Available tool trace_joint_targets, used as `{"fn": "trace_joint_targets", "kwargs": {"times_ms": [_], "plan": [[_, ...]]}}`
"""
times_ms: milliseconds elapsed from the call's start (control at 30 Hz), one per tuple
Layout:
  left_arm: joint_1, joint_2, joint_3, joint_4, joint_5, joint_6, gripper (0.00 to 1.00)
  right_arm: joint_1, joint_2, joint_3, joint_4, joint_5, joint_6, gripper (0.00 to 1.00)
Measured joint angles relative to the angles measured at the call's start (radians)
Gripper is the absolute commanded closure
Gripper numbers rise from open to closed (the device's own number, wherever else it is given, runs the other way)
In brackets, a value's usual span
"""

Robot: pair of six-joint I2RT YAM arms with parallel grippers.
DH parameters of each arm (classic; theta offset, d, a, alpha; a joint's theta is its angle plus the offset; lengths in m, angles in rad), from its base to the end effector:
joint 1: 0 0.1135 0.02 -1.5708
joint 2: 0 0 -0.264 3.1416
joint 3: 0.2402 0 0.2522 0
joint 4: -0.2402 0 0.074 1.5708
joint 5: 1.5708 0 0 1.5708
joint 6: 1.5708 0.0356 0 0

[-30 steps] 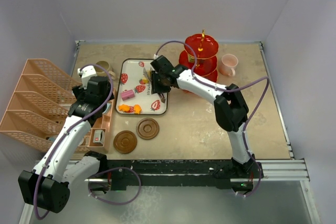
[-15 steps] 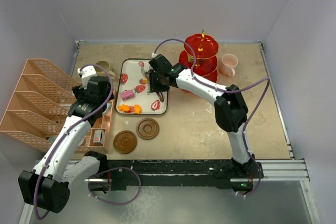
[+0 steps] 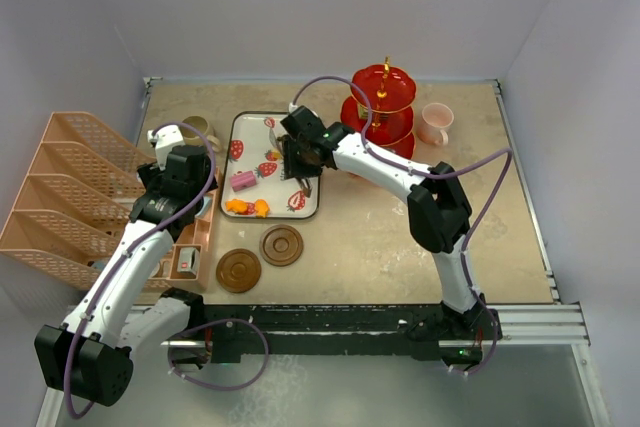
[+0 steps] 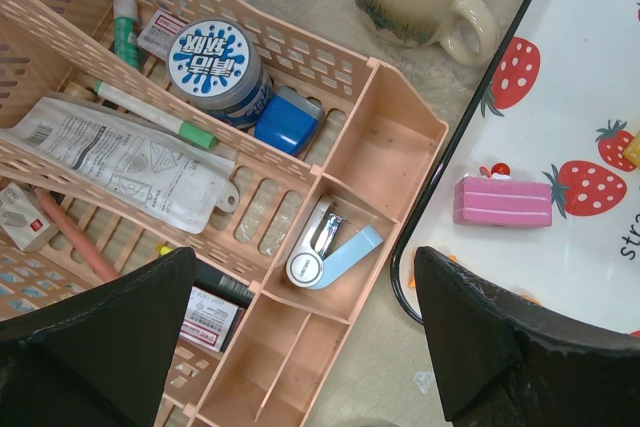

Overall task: Serve the afternoon tea
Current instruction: Pick up the desert from the tray.

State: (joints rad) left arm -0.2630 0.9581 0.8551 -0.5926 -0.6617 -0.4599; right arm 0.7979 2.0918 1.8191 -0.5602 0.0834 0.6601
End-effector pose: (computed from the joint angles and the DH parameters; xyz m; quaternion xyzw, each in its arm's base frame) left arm 0.1953 -0.0299 0.2986 -0.2212 0.8390 0.1335 0.4789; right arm 0.3353 0.3395 0.2533 -0.0492 0.9307 0.2110 0.2946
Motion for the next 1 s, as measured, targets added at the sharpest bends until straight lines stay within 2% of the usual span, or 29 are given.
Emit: {"fn": "trace_joint_targets", "kwargs": {"times_ms": [1000], "plan": [[0.000, -0.001, 0.000, 0.000, 0.000, 0.000, 0.13, 0.012, 0.080, 0.039, -0.019, -0.021, -0.002, 0.53]]}}
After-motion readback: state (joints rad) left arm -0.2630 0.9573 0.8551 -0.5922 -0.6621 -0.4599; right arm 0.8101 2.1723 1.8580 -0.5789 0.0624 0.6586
